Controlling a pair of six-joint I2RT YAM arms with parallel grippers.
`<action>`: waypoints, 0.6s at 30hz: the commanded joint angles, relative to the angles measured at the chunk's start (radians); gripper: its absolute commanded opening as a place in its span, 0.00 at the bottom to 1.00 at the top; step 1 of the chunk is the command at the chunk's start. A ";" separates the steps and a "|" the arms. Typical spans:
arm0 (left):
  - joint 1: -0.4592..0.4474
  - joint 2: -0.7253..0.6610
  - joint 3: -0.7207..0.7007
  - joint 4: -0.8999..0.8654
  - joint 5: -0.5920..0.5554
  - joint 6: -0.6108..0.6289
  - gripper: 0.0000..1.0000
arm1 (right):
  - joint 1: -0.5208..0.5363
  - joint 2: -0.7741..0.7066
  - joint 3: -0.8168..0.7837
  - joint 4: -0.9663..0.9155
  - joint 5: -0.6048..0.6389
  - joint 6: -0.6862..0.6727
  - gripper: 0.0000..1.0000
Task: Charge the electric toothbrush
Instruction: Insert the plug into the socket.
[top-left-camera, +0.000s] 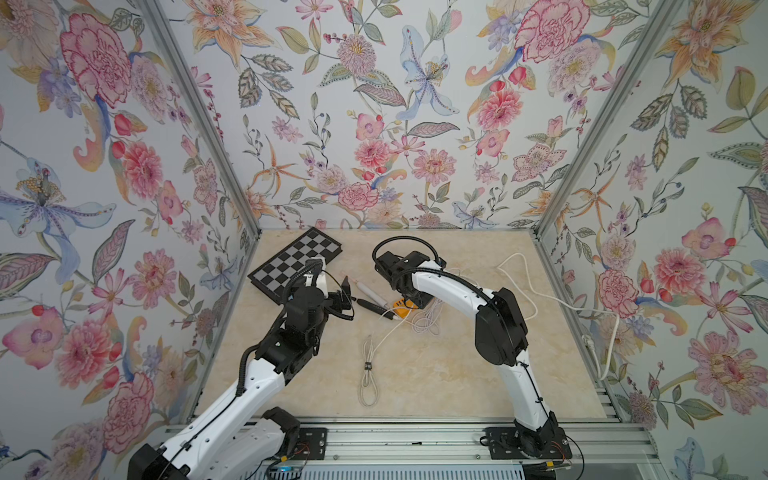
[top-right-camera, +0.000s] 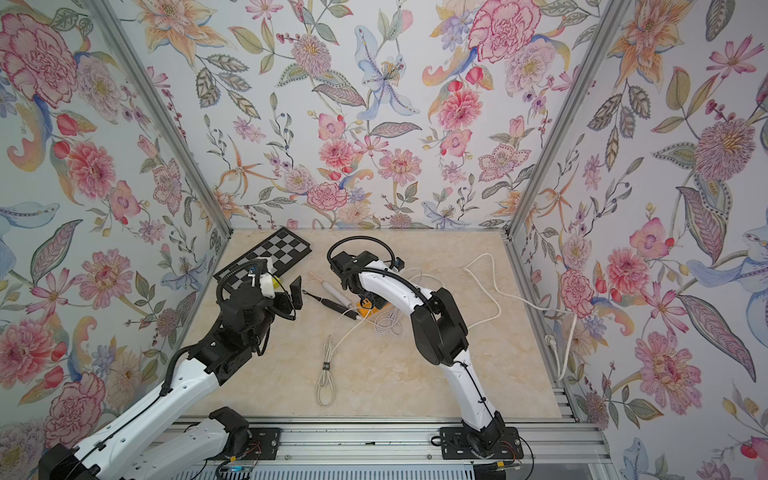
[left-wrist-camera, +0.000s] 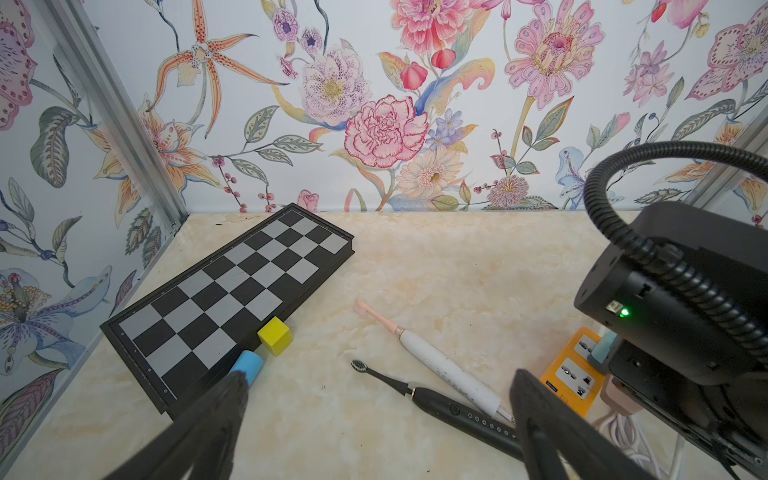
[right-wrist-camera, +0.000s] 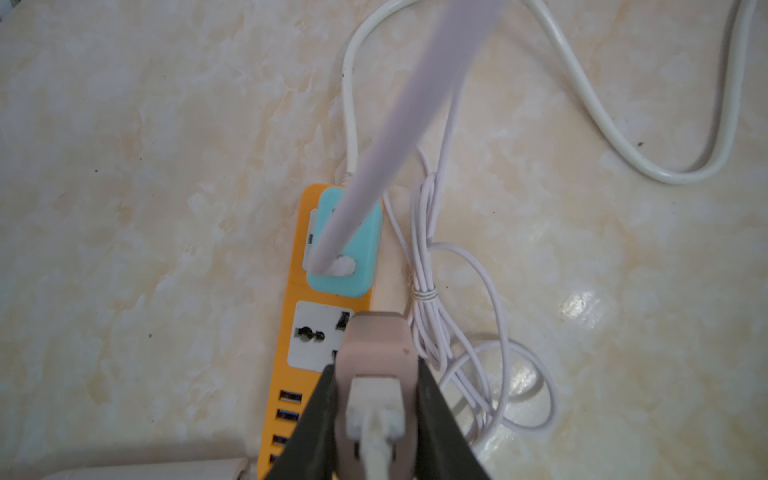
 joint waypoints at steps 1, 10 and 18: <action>0.008 0.002 -0.012 0.010 0.009 0.024 0.99 | -0.008 0.039 0.050 -0.059 0.013 0.062 0.10; 0.009 0.002 -0.025 0.033 0.038 0.034 0.99 | -0.007 0.093 0.169 -0.058 -0.009 0.036 0.11; 0.010 -0.004 -0.036 0.040 0.044 0.035 0.99 | -0.003 0.103 0.132 -0.067 -0.042 0.093 0.11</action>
